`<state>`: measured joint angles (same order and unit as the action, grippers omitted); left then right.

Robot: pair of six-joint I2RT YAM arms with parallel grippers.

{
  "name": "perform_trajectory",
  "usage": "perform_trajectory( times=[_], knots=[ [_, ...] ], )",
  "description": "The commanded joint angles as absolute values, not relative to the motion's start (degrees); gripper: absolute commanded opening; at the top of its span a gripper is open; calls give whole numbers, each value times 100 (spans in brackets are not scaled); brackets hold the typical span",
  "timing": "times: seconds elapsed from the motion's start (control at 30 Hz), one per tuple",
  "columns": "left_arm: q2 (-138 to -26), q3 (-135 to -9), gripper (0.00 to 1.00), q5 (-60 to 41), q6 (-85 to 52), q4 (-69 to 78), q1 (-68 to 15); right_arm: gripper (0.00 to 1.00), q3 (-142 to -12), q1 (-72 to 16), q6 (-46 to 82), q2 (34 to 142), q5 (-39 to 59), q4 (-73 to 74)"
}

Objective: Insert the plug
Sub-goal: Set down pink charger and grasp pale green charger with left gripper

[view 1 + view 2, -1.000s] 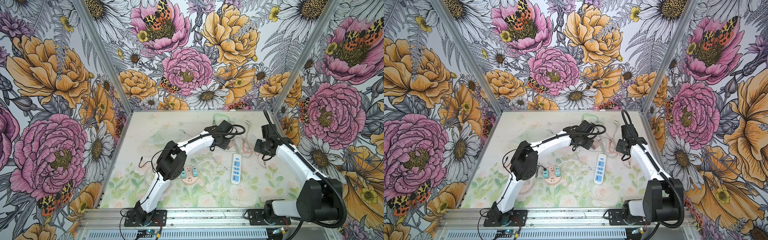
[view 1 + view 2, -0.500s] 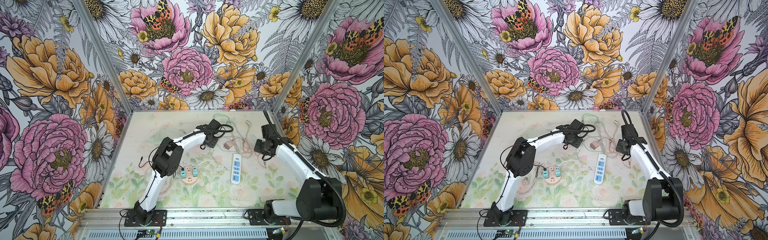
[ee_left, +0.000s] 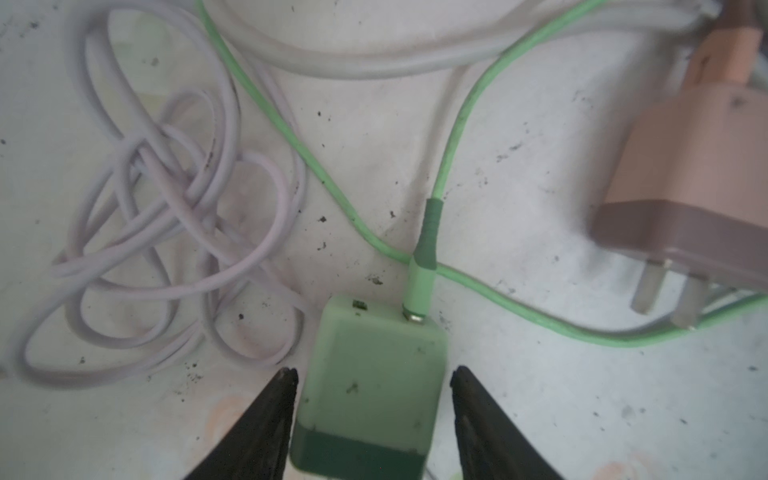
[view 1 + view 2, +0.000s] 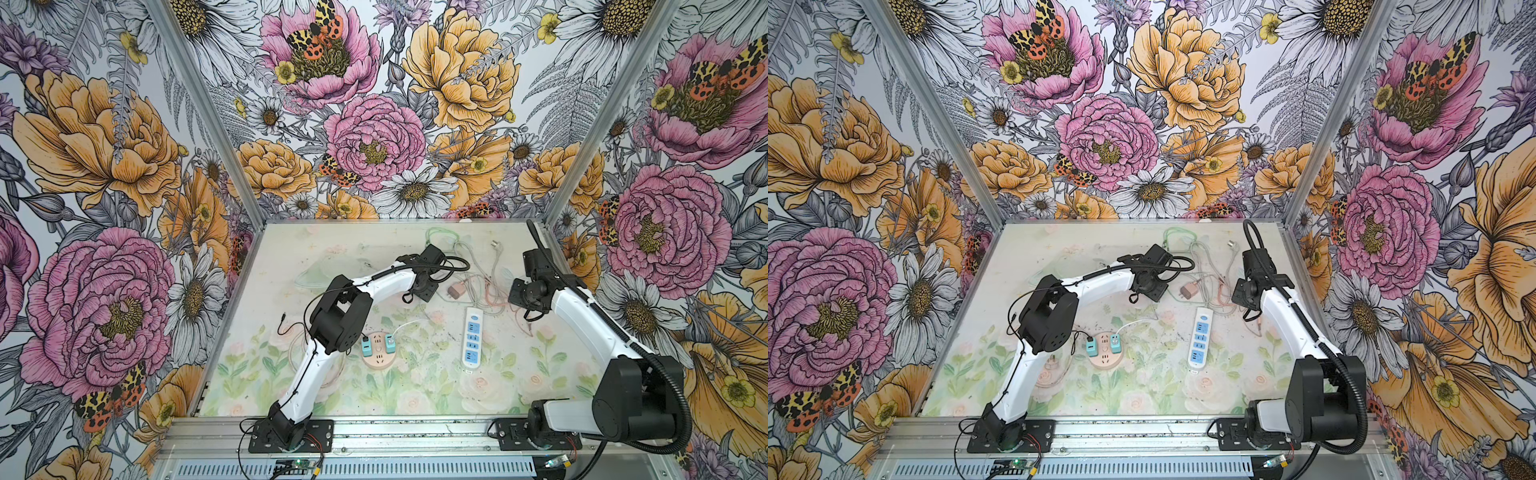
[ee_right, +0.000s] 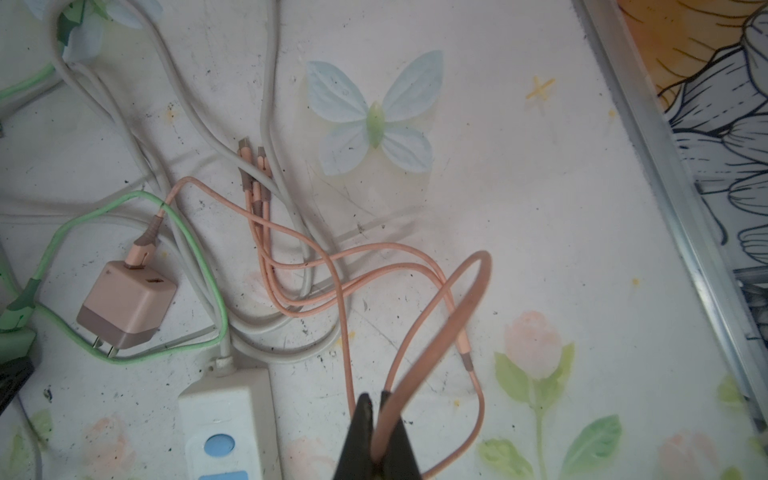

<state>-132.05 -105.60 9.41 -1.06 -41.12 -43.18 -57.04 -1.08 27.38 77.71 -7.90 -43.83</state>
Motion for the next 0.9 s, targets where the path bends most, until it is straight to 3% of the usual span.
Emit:
perform_trajectory(
  times=[0.0,0.33,0.57,0.77,0.87],
  knots=[
    [-13260,-10503,62,944,0,-4087,-4355,0,-5643,-68,2765,7745,-851,-4219],
    [-12962,-10542,46,1095,-35,-4078,-4370,0,-5592,-40,2775,7721,-850,-4219],
    [-11772,-10560,45,1384,-129,-4072,-4442,7,-5654,-24,2828,7883,-851,-4180],
    [-10681,-10324,44,1455,-222,-4021,-4506,7,-5896,-35,2859,8236,-662,-4026],
    [-10114,-10088,37,1518,-229,-4003,-4631,8,-6090,-34,2856,8437,-593,-3950]
  ],
)
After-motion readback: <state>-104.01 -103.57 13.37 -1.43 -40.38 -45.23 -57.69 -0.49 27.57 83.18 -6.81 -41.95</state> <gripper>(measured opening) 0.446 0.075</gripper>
